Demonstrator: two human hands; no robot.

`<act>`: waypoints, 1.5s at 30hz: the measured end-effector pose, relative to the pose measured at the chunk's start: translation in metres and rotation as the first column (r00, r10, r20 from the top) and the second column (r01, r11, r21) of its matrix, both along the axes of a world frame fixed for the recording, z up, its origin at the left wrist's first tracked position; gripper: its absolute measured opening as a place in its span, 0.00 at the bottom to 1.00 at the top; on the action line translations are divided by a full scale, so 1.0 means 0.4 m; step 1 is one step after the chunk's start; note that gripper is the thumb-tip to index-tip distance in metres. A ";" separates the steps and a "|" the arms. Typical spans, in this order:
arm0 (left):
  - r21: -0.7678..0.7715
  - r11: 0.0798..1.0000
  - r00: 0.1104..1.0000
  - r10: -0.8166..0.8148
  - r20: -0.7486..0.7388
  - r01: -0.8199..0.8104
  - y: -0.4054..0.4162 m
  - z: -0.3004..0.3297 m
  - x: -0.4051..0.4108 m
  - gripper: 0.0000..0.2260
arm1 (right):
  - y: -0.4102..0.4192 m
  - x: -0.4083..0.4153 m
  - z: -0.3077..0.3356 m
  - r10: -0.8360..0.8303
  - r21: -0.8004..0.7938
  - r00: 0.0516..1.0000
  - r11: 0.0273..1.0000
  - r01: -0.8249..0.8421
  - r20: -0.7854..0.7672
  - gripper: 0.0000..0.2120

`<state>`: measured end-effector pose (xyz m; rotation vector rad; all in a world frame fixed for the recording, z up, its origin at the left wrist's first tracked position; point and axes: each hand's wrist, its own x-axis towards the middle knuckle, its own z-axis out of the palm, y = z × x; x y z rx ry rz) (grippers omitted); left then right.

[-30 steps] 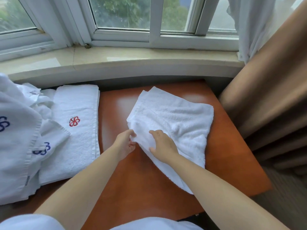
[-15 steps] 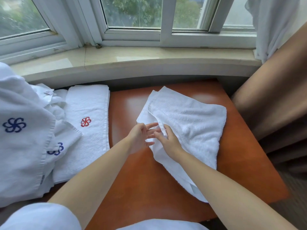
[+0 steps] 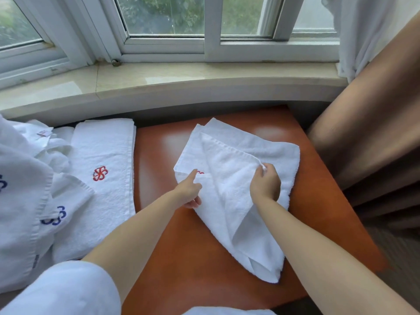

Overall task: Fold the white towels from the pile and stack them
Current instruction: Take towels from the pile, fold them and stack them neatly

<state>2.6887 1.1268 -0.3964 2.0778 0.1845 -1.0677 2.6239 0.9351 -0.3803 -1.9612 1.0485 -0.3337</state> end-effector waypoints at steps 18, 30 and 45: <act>0.023 0.943 0.933 0.333 -0.137 -0.333 0.005 -0.014 -0.017 0.16 | 0.035 0.004 0.059 0.062 -0.146 0.990 0.988 -0.044 0.123 0.11; 0.197 0.951 0.963 0.204 0.177 -0.238 0.234 -0.032 -0.108 0.18 | 0.147 -0.040 0.126 0.360 -0.312 0.922 0.900 -0.304 0.140 0.12; -0.214 0.786 0.815 0.554 -0.170 -0.580 0.329 -0.023 -0.221 0.16 | 0.364 -0.204 -0.042 0.843 0.053 0.178 0.237 -0.970 -0.507 0.23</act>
